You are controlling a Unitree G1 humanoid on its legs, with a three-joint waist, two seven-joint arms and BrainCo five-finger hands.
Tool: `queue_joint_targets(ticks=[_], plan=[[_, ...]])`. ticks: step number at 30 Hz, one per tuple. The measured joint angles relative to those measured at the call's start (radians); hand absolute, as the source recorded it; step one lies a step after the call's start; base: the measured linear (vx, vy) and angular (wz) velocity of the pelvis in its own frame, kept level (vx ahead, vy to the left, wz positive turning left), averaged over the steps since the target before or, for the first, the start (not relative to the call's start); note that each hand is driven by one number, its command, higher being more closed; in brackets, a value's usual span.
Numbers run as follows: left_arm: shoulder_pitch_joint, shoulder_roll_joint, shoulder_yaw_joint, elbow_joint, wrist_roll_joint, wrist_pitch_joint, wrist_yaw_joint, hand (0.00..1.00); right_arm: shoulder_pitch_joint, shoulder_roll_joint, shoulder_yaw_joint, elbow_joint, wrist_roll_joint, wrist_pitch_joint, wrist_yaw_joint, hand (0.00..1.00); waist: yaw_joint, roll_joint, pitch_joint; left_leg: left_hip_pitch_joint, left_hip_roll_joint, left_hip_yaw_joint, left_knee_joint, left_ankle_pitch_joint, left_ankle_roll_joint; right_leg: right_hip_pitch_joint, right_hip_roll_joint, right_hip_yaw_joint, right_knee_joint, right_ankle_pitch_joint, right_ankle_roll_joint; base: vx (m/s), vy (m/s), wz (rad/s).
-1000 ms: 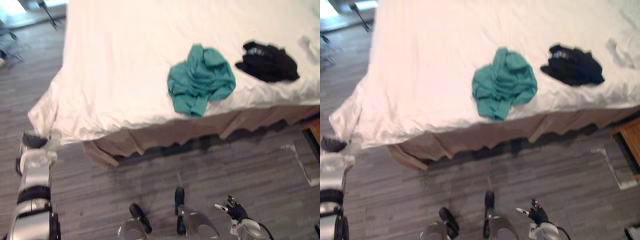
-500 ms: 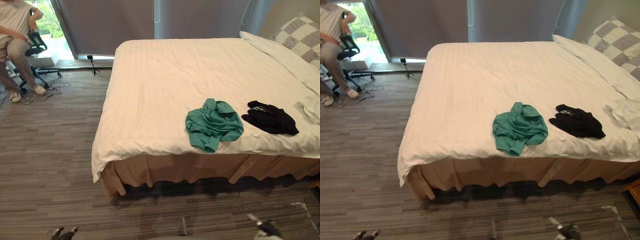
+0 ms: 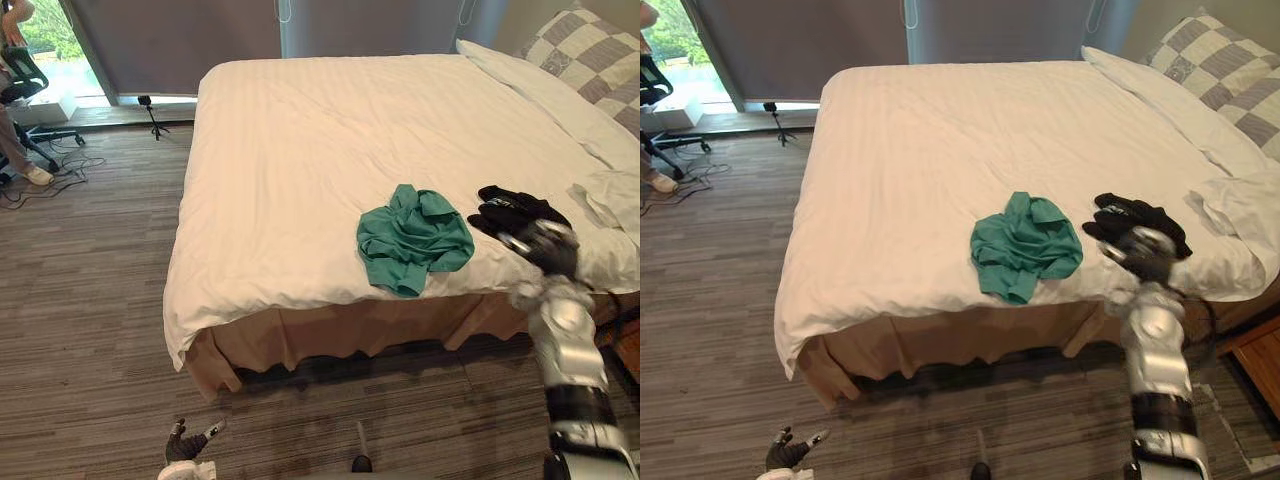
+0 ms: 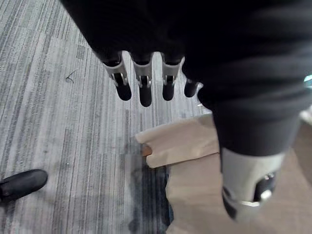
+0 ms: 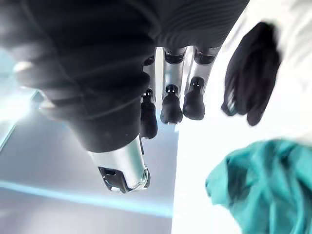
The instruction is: Tidy the bed and pick cloth on bed and put in laundry
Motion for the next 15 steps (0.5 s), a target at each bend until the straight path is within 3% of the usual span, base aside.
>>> queue_joint_targets(ticks=[1, 4, 7, 8, 9, 10, 13, 15], plan=[[-0.005, -0.004, -0.01, 0.017, 0.004, 0.0, -0.001, 0.0, -0.058, 0.022, 0.058, 0.002, 0.037, 0.008, 0.036, 1.0, 0.021, 0.0, 0.006, -0.008, 0.001, -0.014, 0.0, 0.0, 0.001, -0.001, -0.002, -0.013, 0.0, 0.003, 0.002, -0.05, -0.008, 0.16], [-0.018, -0.007, -0.014, 0.047, 0.02, 0.0, -0.001, 0.0, -0.148, 0.083, 0.159, 0.016, 0.107, 0.044, 0.065, 1.0, 0.04, -0.004, 0.029, -0.027, 0.001, -0.046, 0.003, 0.005, 0.008, -0.005, -0.004, -0.036, 0.0, 0.006, -0.002, -0.08, -0.014, 0.28], [-0.077, -0.004, -0.036, 0.039, 0.016, 0.004, 0.002, 0.0, -0.301, 0.177, 0.241, 0.091, 0.162, 0.077, 0.08, 1.0, 0.071, -0.009, 0.123, -0.081, -0.002, -0.083, 0.02, 0.023, 0.027, -0.041, -0.014, -0.053, -0.001, 0.022, -0.018, -0.17, -0.012, 0.28], [-0.123, -0.005, -0.039, 0.017, -0.011, 0.01, 0.002, 0.0, -0.384, 0.21, 0.269, 0.132, 0.188, 0.077, 0.074, 1.0, 0.095, -0.007, 0.178, -0.136, -0.005, -0.091, 0.021, 0.046, 0.037, -0.086, -0.019, -0.06, 0.0, 0.045, -0.019, -0.2, -0.024, 0.23], [-0.153, -0.004, -0.038, -0.001, -0.021, 0.014, 0.002, 0.0, -0.436, 0.222, 0.277, 0.156, 0.189, 0.076, 0.071, 1.0, 0.1, -0.001, 0.225, -0.166, -0.011, -0.106, 0.021, 0.062, 0.044, -0.108, -0.024, -0.072, 0.0, 0.057, -0.019, -0.28, -0.015, 0.4], [-0.196, -0.002, -0.038, -0.037, -0.033, 0.044, 0.007, 0.0, -0.506, 0.237, 0.278, 0.185, 0.195, 0.071, 0.059, 1.0, 0.109, 0.012, 0.304, -0.211, -0.016, -0.126, 0.02, 0.084, 0.056, -0.144, -0.032, -0.084, 0.0, 0.076, -0.02, -0.18, 0.001, 0.38], [-0.241, -0.001, -0.04, -0.07, -0.069, 0.101, 0.026, 0.0, -0.588, 0.24, 0.306, 0.238, 0.206, 0.059, 0.035, 1.0, 0.132, 0.033, 0.416, -0.296, -0.033, -0.142, 0.018, 0.113, 0.07, -0.221, -0.046, -0.093, 0.0, 0.109, -0.017, -0.15, 0.039, 0.2], [-0.254, -0.002, -0.077, -0.058, -0.108, 0.134, 0.037, 0.0, -0.587, 0.241, 0.317, 0.267, 0.226, 0.058, 0.019, 1.0, 0.14, 0.044, 0.429, -0.365, -0.04, -0.156, 0.017, 0.125, 0.08, -0.281, -0.057, -0.102, 0.0, 0.123, -0.011, -0.08, 0.05, 0.21]])
